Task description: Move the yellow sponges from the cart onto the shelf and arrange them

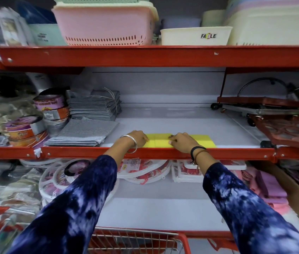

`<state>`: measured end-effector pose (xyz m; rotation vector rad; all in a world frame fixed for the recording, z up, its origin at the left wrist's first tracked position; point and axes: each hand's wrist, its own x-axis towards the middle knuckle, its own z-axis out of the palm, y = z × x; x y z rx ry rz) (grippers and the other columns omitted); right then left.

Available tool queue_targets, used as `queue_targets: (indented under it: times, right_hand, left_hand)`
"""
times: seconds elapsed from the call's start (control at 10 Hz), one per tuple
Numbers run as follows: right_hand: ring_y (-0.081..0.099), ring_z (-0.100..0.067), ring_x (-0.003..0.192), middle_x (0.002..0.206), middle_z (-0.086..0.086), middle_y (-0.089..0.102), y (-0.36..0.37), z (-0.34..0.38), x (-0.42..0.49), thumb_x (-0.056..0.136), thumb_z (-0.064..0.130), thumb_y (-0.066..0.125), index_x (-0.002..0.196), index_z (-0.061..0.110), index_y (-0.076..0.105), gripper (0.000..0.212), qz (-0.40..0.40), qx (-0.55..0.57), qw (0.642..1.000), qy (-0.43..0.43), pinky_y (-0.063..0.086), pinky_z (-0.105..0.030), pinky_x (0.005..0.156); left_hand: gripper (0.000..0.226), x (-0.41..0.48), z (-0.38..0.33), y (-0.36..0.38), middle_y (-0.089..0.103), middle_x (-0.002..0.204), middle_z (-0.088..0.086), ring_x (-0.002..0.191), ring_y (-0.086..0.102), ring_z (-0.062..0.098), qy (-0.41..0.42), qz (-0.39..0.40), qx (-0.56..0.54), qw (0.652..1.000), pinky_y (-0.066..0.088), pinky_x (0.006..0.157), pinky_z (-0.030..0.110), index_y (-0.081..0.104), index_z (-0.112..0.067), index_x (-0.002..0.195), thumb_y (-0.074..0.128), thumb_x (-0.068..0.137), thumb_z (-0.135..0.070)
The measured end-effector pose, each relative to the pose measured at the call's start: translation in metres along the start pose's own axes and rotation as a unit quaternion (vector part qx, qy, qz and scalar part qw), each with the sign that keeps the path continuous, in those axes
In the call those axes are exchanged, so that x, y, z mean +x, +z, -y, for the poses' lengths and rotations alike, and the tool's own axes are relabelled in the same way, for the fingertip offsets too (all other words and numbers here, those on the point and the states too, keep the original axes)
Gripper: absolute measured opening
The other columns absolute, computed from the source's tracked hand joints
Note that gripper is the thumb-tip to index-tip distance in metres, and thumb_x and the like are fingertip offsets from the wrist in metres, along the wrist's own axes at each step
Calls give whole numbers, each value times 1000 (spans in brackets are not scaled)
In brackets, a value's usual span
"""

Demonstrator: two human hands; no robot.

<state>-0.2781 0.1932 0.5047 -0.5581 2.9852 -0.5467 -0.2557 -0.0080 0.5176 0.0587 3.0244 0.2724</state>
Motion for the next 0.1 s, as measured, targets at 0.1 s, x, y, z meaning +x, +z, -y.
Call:
queue_targets:
  times: [0.1]
  right_hand:
    - [48, -30, 132, 144, -9, 53, -3, -5, -8, 98, 25, 45, 135, 12, 55, 40, -75, 35, 996, -20, 41, -38, 108]
  left_hand:
    - [38, -6, -3, 4, 54, 142, 7, 131, 48, 28, 24, -109, -32, 993, 39, 111, 42, 58, -17, 128, 42, 94, -15]
